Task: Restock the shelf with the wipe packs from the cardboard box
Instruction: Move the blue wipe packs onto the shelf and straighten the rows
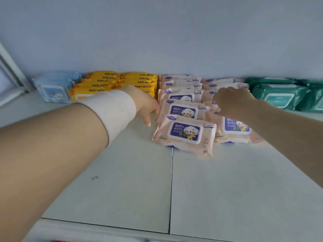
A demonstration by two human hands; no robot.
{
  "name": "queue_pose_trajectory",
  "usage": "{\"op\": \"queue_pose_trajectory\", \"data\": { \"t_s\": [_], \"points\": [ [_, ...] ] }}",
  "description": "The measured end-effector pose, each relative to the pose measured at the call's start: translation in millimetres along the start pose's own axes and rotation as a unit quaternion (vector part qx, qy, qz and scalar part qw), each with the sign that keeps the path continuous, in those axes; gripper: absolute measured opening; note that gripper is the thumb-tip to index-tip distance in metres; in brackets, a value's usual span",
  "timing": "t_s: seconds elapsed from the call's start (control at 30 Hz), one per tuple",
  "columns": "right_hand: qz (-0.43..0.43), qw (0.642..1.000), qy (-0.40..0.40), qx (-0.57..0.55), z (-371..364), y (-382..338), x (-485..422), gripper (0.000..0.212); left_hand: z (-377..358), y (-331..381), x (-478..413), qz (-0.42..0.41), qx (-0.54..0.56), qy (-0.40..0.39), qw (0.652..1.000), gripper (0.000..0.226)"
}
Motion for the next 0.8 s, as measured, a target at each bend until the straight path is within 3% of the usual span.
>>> {"op": "queue_pose_trajectory", "data": {
  "t_s": [0.13,0.23,0.4,0.5,0.6,0.8],
  "points": [
    [0.015,0.999,-0.03,-0.028,-17.4,3.7,15.7,0.044,-9.4,19.1,3.5,0.007,0.057,0.011,0.998,0.061],
    [0.048,0.993,-0.029,-0.106,-22.5,-13.5,21.8,0.066,-14.6,23.5,-0.8,0.007,0.142,0.053,0.988,0.069],
    [0.069,0.99,-0.032,-0.122,-45.4,-53.8,24.4,0.098,-32.6,33.4,-21.4,-0.024,0.326,0.123,0.937,0.077],
    [0.035,0.977,-0.028,-0.207,-54.4,-57.8,20.1,0.102,-42.6,29.3,-29.5,-0.019,0.405,0.176,0.897,0.086],
    [0.02,0.976,0.011,-0.219,-49.1,-55.7,7.8,0.097,-40.0,18.1,-31.6,-0.035,0.473,0.234,0.849,0.106],
    [-0.011,0.975,0.081,-0.208,-40.9,-55.5,-26.9,0.097,-34.7,-5.9,-48.0,-0.001,0.441,0.281,0.852,0.113]
  ]
}}
Point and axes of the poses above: each hand's wrist, its own x-axis away from the middle knuckle, its own z-axis out of the back of the hand, y = z × x, the point moved 6 cm from there along -x, towards the middle knuckle, and after that the axes turned 12 degrees about x, right-handed, at the moved point
